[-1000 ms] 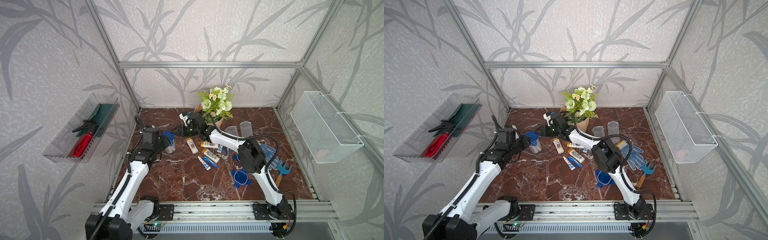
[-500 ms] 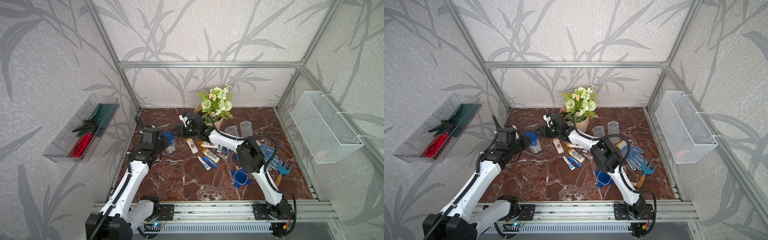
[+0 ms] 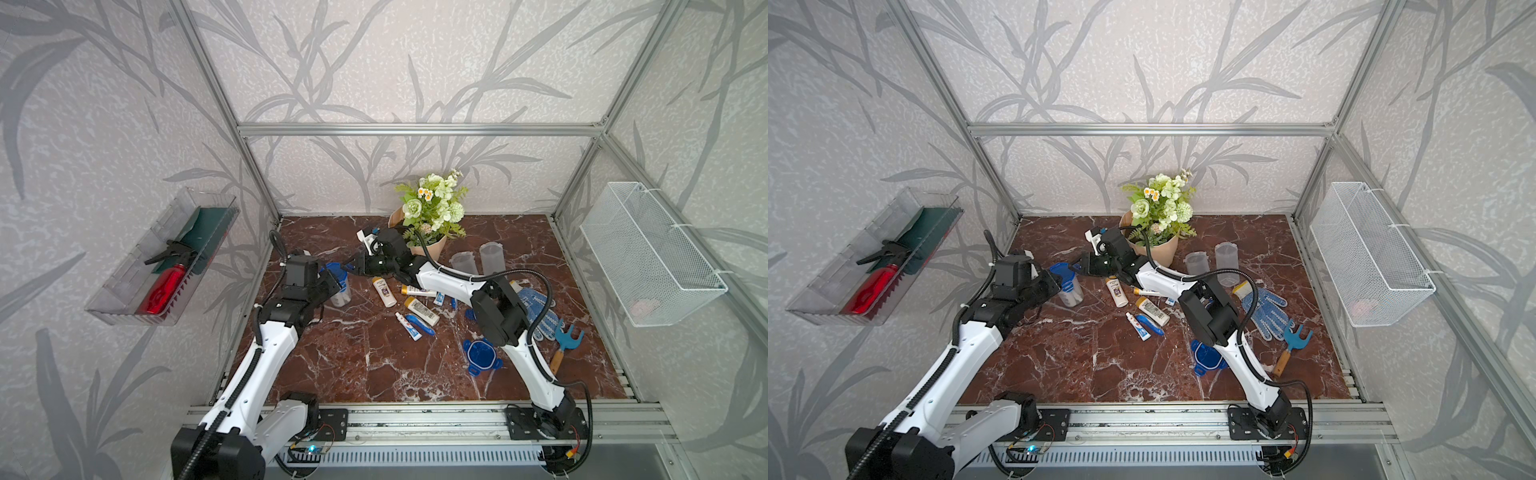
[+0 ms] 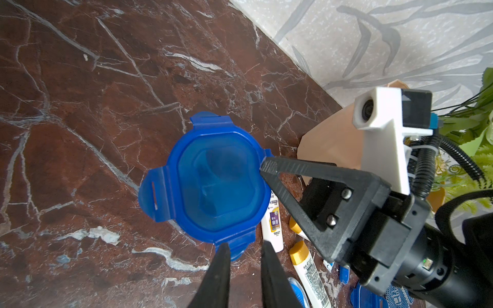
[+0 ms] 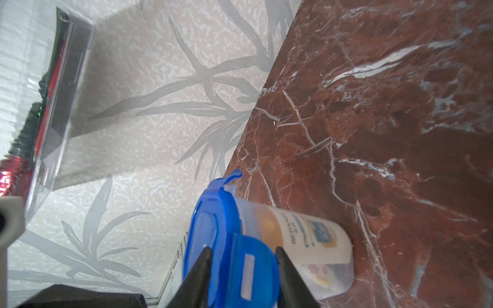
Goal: Take out toiletry kits
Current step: Open the lid of the container.
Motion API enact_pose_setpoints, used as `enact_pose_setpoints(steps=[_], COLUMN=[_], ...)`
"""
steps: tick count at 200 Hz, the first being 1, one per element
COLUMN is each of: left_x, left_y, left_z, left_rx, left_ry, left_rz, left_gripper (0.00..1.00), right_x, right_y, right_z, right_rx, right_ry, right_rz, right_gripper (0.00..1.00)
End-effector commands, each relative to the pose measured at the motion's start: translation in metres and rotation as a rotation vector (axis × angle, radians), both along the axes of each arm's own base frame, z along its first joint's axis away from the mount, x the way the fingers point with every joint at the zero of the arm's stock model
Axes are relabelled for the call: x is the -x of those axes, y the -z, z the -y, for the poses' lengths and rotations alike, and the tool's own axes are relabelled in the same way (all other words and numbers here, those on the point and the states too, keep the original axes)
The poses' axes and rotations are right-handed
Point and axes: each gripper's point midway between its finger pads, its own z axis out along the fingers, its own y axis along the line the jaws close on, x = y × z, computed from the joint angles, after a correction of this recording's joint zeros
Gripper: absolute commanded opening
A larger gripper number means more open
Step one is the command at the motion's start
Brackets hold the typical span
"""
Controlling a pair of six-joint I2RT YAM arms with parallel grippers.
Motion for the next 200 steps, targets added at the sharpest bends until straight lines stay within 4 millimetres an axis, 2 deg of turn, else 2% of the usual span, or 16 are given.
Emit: enact_pose_setpoints(steps=[1,53,77,136,200], left_x=[0.003,0.004,0.003,0.004,0.007], left_y=[0.001,0.001,0.000,0.001,-0.010], left_z=[-0.002,-0.003,-0.003,-0.002,-0.004], left_rx=[-0.007,-0.012,-0.011,-0.007,-0.016], left_ry=[-0.005,-0.005,-0.005,-0.005,-0.006], left_rz=[0.003,0.001,0.002,0.001,0.027], left_gripper=[0.22,0.22,0.22,0.22,0.23], right_x=[0.005,0.005,0.008,0.011,0.028], right_y=[-0.032,-0.036,-0.042,-0.049,-0.073], right_z=[-0.003,-0.002,-0.001,0.001,-0.006], right_rx=[-0.067,-0.086,-0.099,-0.110,-0.158], right_ry=[-0.021,-0.014,-0.020,-0.020,-0.071], right_rz=[0.050,0.053,0.057,0.064,0.078], right_gripper=[0.31,0.23,0.14,0.00,0.00])
